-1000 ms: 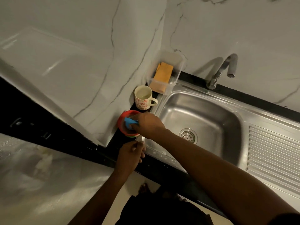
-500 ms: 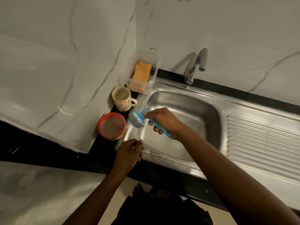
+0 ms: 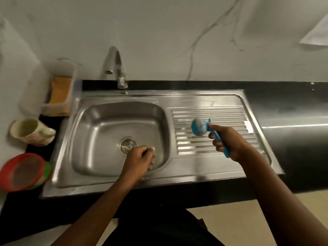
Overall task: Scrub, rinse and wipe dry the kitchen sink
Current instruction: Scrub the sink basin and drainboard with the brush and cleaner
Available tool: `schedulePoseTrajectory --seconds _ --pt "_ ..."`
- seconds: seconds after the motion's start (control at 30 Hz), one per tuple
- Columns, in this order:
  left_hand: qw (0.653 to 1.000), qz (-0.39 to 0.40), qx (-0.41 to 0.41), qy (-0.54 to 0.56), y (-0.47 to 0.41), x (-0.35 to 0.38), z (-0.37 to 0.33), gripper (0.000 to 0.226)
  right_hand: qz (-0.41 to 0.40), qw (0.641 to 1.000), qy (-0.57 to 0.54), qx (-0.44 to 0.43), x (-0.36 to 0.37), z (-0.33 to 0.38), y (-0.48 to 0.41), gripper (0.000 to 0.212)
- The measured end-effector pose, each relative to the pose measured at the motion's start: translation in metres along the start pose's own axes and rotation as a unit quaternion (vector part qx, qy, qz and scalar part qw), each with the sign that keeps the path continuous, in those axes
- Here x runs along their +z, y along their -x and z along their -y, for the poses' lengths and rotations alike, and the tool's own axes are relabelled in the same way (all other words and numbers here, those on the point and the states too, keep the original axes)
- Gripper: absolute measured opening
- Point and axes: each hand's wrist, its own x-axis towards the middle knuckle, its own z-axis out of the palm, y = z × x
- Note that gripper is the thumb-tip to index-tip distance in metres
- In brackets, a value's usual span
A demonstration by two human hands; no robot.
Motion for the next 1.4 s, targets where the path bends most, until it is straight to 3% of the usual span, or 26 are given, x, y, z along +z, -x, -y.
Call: schedulePoseTrajectory --seconds 0.17,0.33,0.5,0.63,0.73,0.83,0.97,1.07,1.2,1.3,1.4 --pt "0.999 0.026 0.006 -0.023 -0.011 0.061 -0.015 0.034 -0.065 0.998 0.018 0.005 -0.075 -0.026 -0.011 0.032" --pt "0.999 0.017 -0.006 -0.046 -0.005 0.104 -0.025 0.034 -0.145 0.979 0.123 -0.079 -0.076 -0.051 -0.032 0.034" --pt "0.999 -0.022 -0.002 -0.045 0.004 0.118 -0.026 0.034 -0.166 0.910 0.338 -0.174 -0.024 -0.072 -0.043 0.043" --pt "0.998 -0.028 -0.009 -0.063 0.008 0.114 -0.026 0.034 -0.105 0.853 0.440 -0.261 0.028 -0.080 -0.033 0.048" --pt "0.997 -0.018 -0.011 -0.072 0.005 0.103 -0.024 0.034 -0.065 0.813 0.507 -0.279 0.033 -0.078 -0.035 0.051" --pt "0.997 -0.001 -0.008 -0.076 -0.001 0.089 -0.020 0.033 -0.106 0.825 0.506 -0.227 -0.001 -0.078 -0.039 0.055" --pt "0.998 0.015 -0.004 -0.067 -0.008 0.072 -0.015 0.033 -0.236 0.835 0.467 -0.170 -0.065 -0.081 -0.032 0.049" --pt "0.998 0.025 -0.005 -0.059 -0.010 0.064 -0.007 0.033 -0.291 0.851 0.411 -0.148 -0.057 -0.085 -0.031 0.045" --pt "0.997 0.050 -0.008 -0.065 -0.009 0.062 0.000 0.033 -0.219 0.885 0.372 -0.175 0.032 -0.094 -0.034 0.045" --pt "0.997 0.051 -0.007 -0.065 -0.007 0.062 -0.003 0.033 -0.155 0.868 0.428 -0.196 0.094 -0.090 -0.034 0.051" --pt "0.997 0.043 -0.001 -0.057 -0.007 0.062 -0.007 0.032 -0.137 0.862 0.446 -0.199 0.088 -0.082 -0.040 0.054"
